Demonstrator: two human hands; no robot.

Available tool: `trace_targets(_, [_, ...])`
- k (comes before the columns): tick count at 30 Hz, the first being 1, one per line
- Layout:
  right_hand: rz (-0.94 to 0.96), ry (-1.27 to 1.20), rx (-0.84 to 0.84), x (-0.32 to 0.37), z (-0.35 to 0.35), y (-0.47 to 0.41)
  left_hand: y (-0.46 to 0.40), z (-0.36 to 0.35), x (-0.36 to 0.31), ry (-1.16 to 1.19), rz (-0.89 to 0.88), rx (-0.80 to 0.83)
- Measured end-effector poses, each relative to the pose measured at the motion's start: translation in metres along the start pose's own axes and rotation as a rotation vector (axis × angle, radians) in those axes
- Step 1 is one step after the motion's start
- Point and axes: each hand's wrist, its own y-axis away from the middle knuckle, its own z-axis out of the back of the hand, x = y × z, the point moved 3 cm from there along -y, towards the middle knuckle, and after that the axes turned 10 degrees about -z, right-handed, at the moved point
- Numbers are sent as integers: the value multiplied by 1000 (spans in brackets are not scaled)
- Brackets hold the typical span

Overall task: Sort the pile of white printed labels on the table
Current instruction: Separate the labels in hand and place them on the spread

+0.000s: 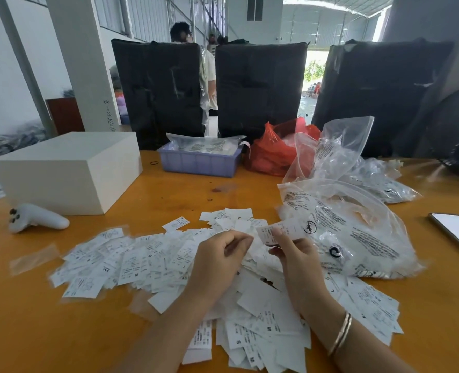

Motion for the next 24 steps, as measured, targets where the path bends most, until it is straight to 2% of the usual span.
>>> trace_targets(6, [-14,-66,7,1,3,-3,0,-2,-1,48,3,27])
trace_targets(14, [4,-8,70,1,1,-3,-2,-3,5,290,221,-15])
trace_targets(21, [20,8,69,0,1,-4,-1,-3,7,340,241,-45])
trace_targets(24, [14,101,72,-2,-2,-2,-1,-3,8,352,244,-55])
